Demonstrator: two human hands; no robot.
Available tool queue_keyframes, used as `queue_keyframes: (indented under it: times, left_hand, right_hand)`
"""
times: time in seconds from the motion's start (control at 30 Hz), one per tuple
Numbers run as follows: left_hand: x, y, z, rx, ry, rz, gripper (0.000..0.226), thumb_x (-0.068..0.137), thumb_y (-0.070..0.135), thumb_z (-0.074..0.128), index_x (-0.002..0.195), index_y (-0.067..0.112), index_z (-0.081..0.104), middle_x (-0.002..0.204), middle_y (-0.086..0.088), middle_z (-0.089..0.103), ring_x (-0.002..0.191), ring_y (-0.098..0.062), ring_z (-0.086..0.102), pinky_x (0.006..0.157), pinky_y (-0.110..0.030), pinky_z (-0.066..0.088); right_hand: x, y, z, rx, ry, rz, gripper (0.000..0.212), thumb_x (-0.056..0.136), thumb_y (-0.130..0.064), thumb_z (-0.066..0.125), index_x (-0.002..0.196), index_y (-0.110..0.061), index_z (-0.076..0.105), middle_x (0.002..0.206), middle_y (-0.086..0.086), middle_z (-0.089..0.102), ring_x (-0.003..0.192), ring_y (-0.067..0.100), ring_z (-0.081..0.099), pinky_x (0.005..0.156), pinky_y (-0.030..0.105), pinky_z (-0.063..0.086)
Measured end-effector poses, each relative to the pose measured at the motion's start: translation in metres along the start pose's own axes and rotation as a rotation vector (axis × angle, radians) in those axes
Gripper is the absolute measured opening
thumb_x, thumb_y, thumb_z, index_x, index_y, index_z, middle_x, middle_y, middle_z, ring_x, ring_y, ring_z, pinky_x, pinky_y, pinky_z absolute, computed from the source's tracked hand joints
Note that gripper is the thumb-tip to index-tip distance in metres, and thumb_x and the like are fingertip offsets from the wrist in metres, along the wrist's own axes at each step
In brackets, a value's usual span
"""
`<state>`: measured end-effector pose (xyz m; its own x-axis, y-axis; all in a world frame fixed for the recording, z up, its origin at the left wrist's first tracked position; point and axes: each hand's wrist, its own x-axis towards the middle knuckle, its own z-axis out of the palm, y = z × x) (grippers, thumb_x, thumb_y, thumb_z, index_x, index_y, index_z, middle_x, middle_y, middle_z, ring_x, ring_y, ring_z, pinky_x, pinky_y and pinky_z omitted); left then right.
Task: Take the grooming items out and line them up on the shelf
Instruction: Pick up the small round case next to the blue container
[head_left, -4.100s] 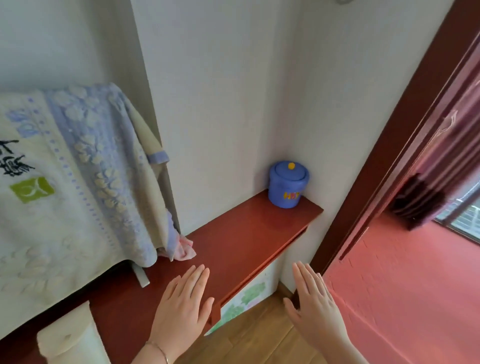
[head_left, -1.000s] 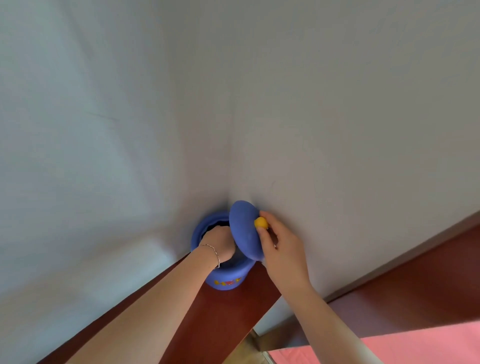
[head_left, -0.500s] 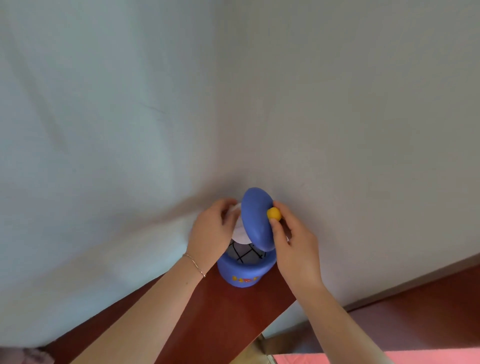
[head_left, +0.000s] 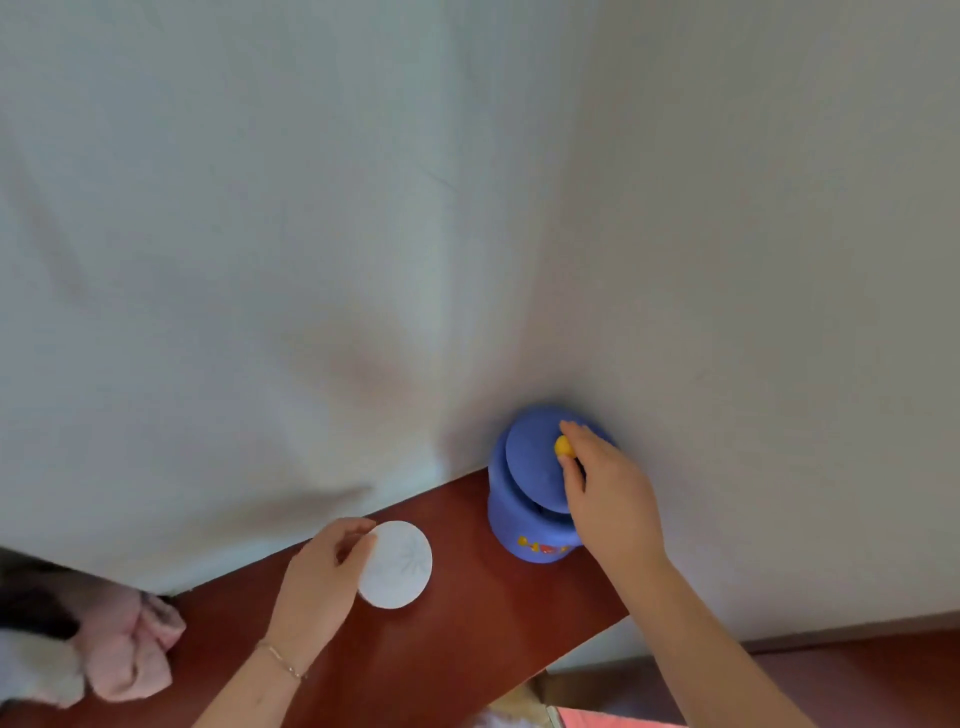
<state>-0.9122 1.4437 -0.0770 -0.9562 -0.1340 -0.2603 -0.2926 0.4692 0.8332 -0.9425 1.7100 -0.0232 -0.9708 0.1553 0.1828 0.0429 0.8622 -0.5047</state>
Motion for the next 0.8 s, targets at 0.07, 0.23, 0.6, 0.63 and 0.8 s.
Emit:
queue_keyframes:
  times: [0.07,0.23,0.6,0.63,0.8]
  left_hand:
    - [-0.002,-0.013,0.008,0.035,-0.014,-0.014,0.018,0.075,0.039,0.050,0.085,0.031,0.062,0.084,0.010,0.068,0.084,-0.003,0.060,0.068,-0.016,0.039]
    - [-0.001,-0.031,0.024,0.092,-0.015,-0.027,0.016,0.088,0.018,0.055,0.084,0.034,0.059,0.086,0.012,0.067,0.085,-0.007,0.060,0.067,-0.020,0.040]
    - [0.007,-0.040,0.032,0.325,0.061,0.003,0.021,0.093,0.027,0.048,0.107,0.025,0.063,0.103,0.010,0.067,0.095,-0.016,0.060,0.078,-0.026,0.042]
    - [0.007,-0.040,0.034,0.337,0.064,0.010,0.022,0.093,0.027,0.048,0.108,0.023,0.064,0.106,0.009,0.067,0.097,-0.017,0.060,0.080,-0.026,0.042]
    - [0.008,-0.040,0.037,0.377,0.071,0.038,0.026,0.093,0.021,0.049,0.113,0.015,0.064,0.114,-0.001,0.066,0.106,-0.022,0.058,0.089,-0.031,0.041]
  right_hand:
    - [0.000,0.000,0.003,-0.039,-0.028,-0.011,0.041,0.092,-0.022,0.040,0.125,-0.005,0.058,0.128,0.013,0.059,0.119,0.026,0.056,0.097,0.032,0.043]
    - [-0.001,0.003,0.007,-0.107,-0.059,-0.018,0.041,0.094,-0.022,0.039,0.127,-0.005,0.056,0.131,0.013,0.057,0.121,0.026,0.054,0.098,0.032,0.042]
    - [-0.003,0.008,0.015,-0.137,0.059,-0.080,0.036,0.085,-0.022,0.047,0.106,-0.004,0.070,0.105,0.011,0.071,0.094,0.024,0.069,0.072,0.033,0.056]
    - [-0.004,0.009,0.017,-0.149,0.074,-0.106,0.040,0.086,-0.025,0.042,0.107,-0.004,0.069,0.106,0.011,0.071,0.095,0.023,0.069,0.073,0.031,0.055]
    - [-0.008,0.013,0.018,-0.008,0.075,-0.058,0.049,0.090,-0.033,0.034,0.124,-0.008,0.059,0.124,0.011,0.062,0.116,0.024,0.058,0.100,0.012,0.023]
